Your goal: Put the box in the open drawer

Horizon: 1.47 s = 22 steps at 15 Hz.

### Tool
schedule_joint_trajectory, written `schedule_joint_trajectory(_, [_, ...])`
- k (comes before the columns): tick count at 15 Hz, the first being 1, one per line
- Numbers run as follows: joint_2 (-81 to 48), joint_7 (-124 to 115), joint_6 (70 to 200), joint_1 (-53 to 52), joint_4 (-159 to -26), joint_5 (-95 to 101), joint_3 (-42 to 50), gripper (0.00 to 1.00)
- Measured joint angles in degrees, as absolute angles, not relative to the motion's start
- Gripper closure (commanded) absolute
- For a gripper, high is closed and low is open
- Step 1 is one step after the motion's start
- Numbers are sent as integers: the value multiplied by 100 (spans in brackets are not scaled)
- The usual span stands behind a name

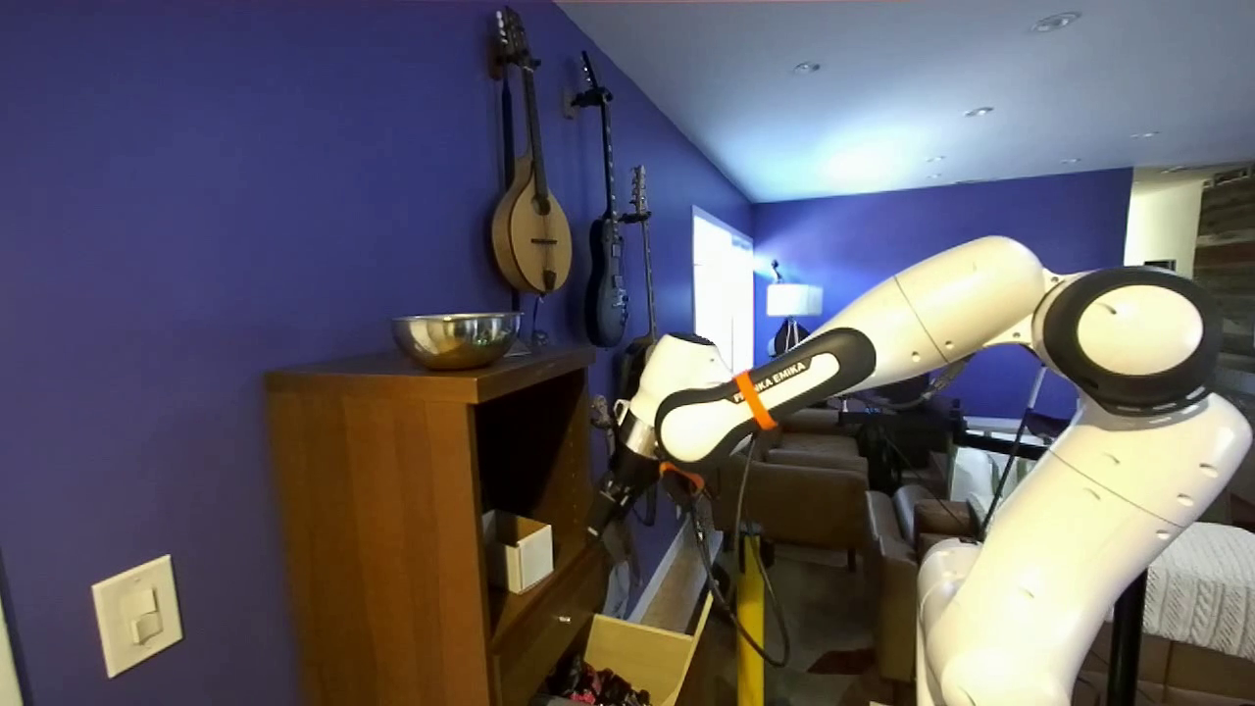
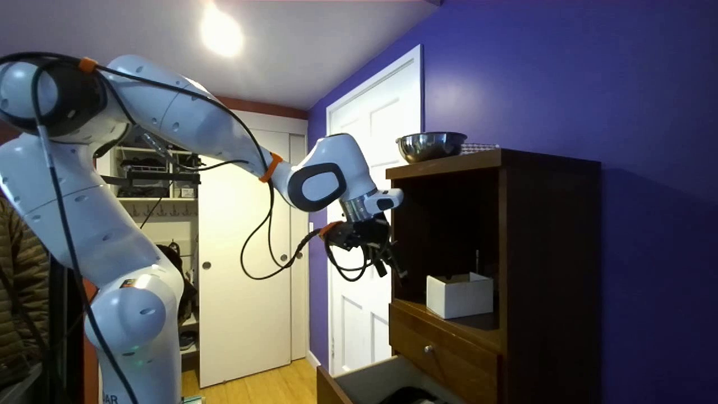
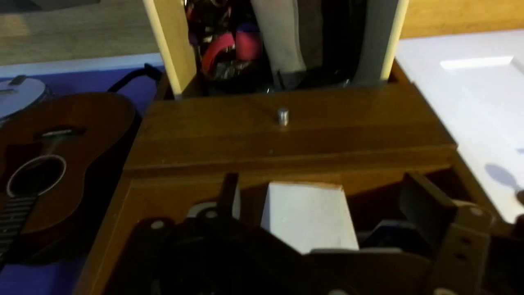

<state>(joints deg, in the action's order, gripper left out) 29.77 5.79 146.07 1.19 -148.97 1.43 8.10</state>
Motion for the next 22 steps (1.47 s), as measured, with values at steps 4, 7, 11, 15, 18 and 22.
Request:
schedule_joint_trajectory(4, [2181, -129, 16071, 465, -14403, 213, 485, 0])
schedule_joint_trajectory(7, [1557, -588, 16647, 860, -14060, 463, 150, 0])
schedule_joint_trajectory(11, [945, -1080, 16689, 1199, -13667, 849, -138, 10])
schedule_joint_trajectory(15, [612, -1450, 16661, 1322, -13403, 1207, -227, 50])
schedule_joint_trajectory(18, [475, -1566, 16545, 1334, -13286, 1395, -230, 70])
schedule_joint_trajectory(22, [382, -1541, 16357, 1282, -13228, 1378, -255, 97])
